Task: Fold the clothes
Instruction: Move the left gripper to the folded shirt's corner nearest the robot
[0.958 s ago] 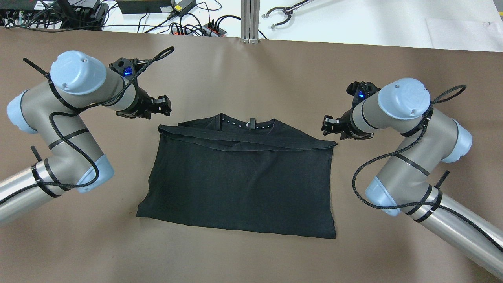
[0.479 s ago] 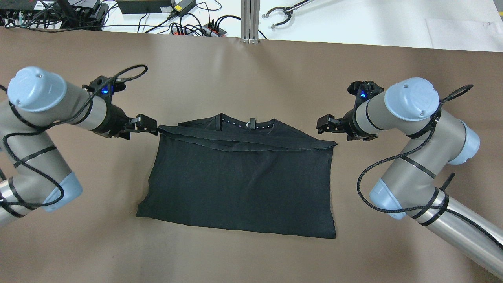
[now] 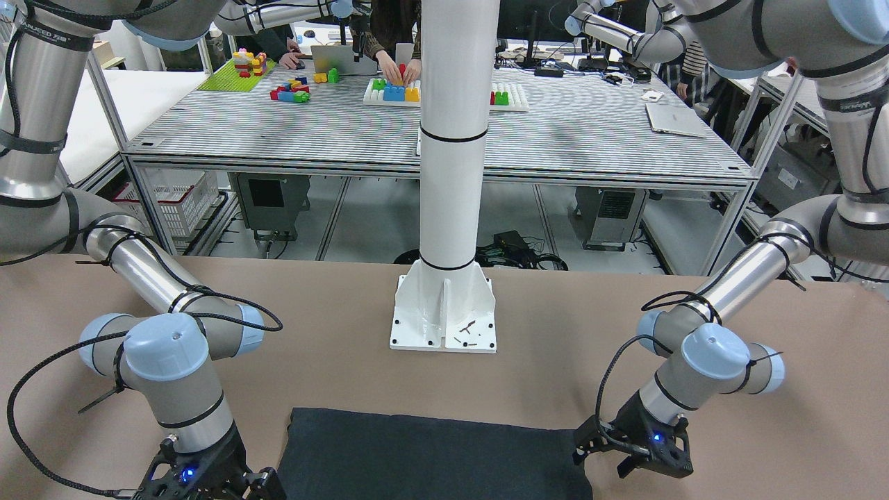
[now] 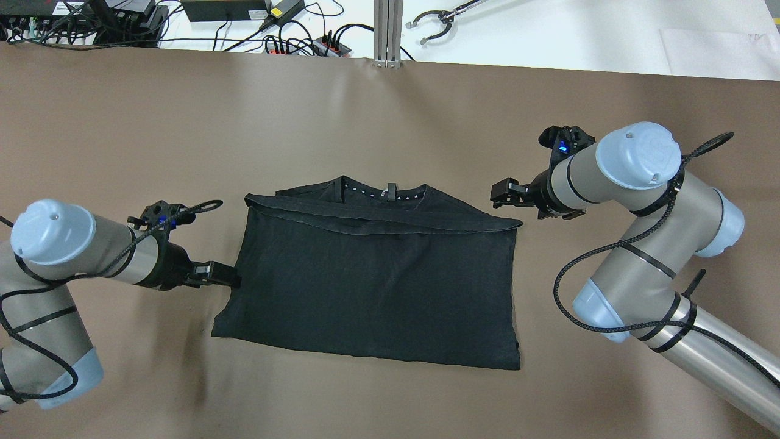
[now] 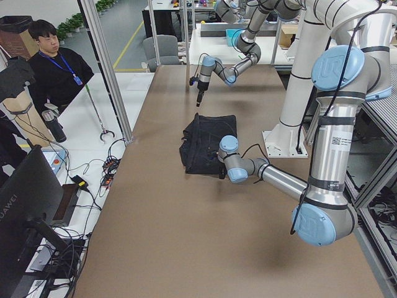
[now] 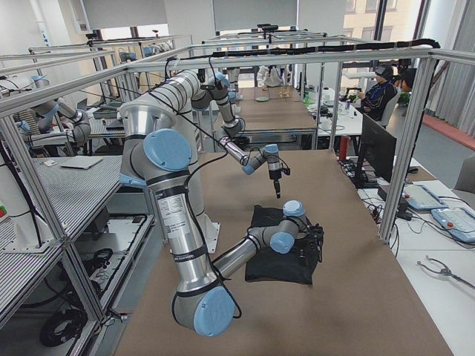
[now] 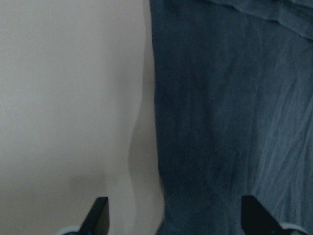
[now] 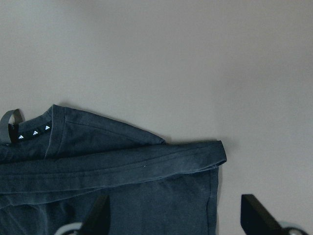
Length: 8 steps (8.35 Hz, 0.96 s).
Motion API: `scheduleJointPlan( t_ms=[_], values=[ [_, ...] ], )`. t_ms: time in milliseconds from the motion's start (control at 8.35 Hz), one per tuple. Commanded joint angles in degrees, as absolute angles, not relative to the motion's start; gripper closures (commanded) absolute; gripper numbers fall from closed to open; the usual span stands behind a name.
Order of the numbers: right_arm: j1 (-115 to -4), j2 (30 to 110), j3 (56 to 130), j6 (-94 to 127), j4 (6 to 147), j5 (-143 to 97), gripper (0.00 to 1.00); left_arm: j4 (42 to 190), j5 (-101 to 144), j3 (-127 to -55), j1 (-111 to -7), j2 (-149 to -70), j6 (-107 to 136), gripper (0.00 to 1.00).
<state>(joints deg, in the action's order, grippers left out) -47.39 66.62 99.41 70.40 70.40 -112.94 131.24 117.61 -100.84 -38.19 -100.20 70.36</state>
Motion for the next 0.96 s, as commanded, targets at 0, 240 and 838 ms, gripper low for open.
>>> scheduleJointPlan(
  t_ms=[0, 240, 838],
  values=[
    [-47.37, 66.71, 99.76, 70.40, 70.40, -112.85, 0.06, 133.94, 114.36, -100.03, -31.92, -98.35, 71.63, 0.06],
    [-47.29, 66.97, 99.76, 70.40, 70.40, -112.76, 0.06, 134.03, 113.29, -99.93, -31.11, -98.44, 71.63, 0.20],
    [-47.20, 66.97, 99.76, 70.40, 70.40, -112.50, 0.06, 134.47, 113.38, -100.63, -31.20, -98.35, 72.07, 1.00]
  ],
)
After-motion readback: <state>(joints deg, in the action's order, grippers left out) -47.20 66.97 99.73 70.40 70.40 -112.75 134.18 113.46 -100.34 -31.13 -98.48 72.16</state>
